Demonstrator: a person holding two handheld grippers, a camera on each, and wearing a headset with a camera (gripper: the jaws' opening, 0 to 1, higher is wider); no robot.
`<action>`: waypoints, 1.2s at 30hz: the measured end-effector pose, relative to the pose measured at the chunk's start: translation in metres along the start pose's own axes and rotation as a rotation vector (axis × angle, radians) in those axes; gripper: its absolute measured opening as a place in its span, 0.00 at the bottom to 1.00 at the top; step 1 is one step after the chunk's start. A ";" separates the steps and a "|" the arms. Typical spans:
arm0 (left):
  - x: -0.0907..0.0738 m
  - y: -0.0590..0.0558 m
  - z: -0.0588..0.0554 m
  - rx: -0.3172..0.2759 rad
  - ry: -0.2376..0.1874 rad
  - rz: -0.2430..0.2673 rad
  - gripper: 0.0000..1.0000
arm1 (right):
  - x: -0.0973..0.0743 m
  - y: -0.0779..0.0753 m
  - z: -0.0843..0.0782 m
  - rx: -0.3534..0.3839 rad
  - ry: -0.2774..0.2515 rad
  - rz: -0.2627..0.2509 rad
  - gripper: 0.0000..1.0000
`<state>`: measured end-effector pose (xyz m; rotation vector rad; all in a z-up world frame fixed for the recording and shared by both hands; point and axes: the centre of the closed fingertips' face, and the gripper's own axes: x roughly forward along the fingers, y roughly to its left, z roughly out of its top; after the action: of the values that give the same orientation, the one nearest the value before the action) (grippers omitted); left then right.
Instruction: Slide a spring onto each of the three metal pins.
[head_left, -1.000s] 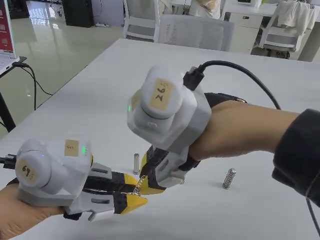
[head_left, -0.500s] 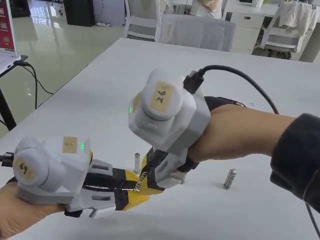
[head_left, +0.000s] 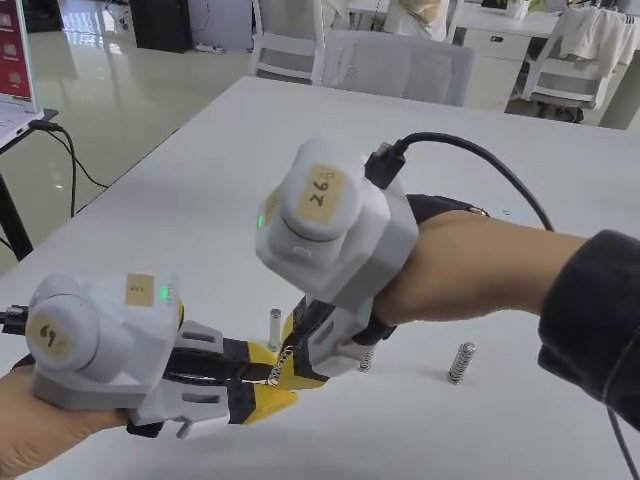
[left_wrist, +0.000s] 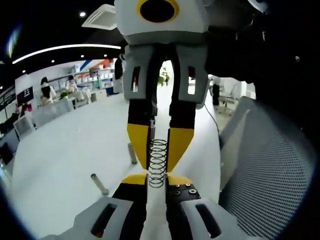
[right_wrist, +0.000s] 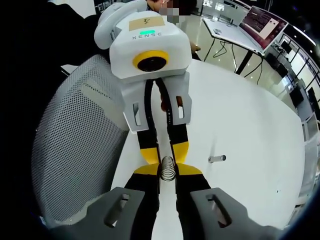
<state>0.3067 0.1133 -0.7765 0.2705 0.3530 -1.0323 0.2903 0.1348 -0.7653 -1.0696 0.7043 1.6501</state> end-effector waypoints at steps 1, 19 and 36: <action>-0.001 0.001 -0.001 -0.004 0.000 0.003 0.06 | 0.000 0.000 0.000 0.002 0.000 0.001 0.08; -0.016 0.007 -0.019 -0.104 0.011 0.064 0.29 | -0.001 -0.008 -0.009 0.006 0.032 -0.019 0.08; -0.021 0.011 -0.028 -0.162 0.011 0.118 0.50 | -0.008 -0.025 -0.016 0.016 0.050 -0.049 0.08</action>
<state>0.3024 0.1462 -0.7923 0.1495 0.4229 -0.8816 0.3198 0.1265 -0.7638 -1.1121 0.7173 1.5784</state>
